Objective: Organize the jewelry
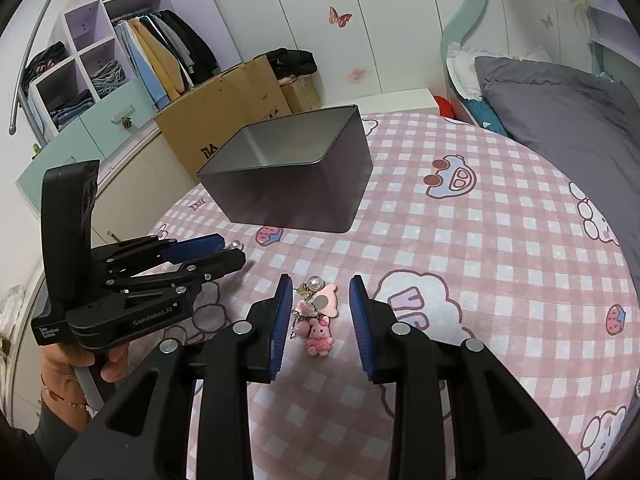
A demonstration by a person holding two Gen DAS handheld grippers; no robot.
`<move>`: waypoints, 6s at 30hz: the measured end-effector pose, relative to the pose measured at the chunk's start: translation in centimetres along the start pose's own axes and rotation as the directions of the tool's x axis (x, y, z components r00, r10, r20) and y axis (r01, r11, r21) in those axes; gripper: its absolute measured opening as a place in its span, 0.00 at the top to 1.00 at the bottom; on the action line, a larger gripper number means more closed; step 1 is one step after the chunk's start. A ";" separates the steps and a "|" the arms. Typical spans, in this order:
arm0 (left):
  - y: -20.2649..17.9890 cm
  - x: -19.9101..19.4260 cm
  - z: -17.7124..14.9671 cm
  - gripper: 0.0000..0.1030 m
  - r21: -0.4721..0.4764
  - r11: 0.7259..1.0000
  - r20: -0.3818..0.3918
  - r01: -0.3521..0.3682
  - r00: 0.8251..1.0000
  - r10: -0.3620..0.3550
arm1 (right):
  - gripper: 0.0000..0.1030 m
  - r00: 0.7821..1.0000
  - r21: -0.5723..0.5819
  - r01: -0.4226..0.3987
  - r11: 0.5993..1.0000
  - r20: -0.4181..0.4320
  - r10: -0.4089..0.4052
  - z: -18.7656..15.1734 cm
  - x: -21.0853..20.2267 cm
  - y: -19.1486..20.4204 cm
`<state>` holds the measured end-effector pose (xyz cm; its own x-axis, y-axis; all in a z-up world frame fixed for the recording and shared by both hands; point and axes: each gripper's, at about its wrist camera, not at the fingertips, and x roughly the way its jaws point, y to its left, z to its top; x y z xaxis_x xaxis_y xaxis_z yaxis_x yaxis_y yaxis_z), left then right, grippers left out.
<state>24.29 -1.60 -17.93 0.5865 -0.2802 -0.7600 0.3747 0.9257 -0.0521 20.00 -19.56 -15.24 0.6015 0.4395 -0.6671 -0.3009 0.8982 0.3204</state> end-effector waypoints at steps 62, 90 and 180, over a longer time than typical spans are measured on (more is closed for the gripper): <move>5.4 1.0 0.5 0.30 -0.250 0.961 -0.052 -0.118 0.993 0.108 | 0.68 0.999 -0.021 -0.012 1.000 -0.050 0.011 -0.7 1.0 0.4; 7.0 -2.9 -3.5 0.87 -0.254 0.965 0.021 0.059 0.998 -0.056 | 0.67 0.999 -0.048 0.014 0.999 -0.040 -0.016 -1.1 -0.1 1.7; 4.6 -3.5 7.5 0.27 -0.177 0.972 0.130 0.157 0.982 -0.135 | 0.63 0.991 -0.088 0.036 0.996 0.132 -0.024 8.0 -0.3 2.4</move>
<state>29.38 1.75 -10.61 0.6193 -0.4329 -0.6551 0.3288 0.9006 -0.2842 25.00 -17.46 -8.93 0.7010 0.4150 -0.5800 -0.3429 0.9092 0.2361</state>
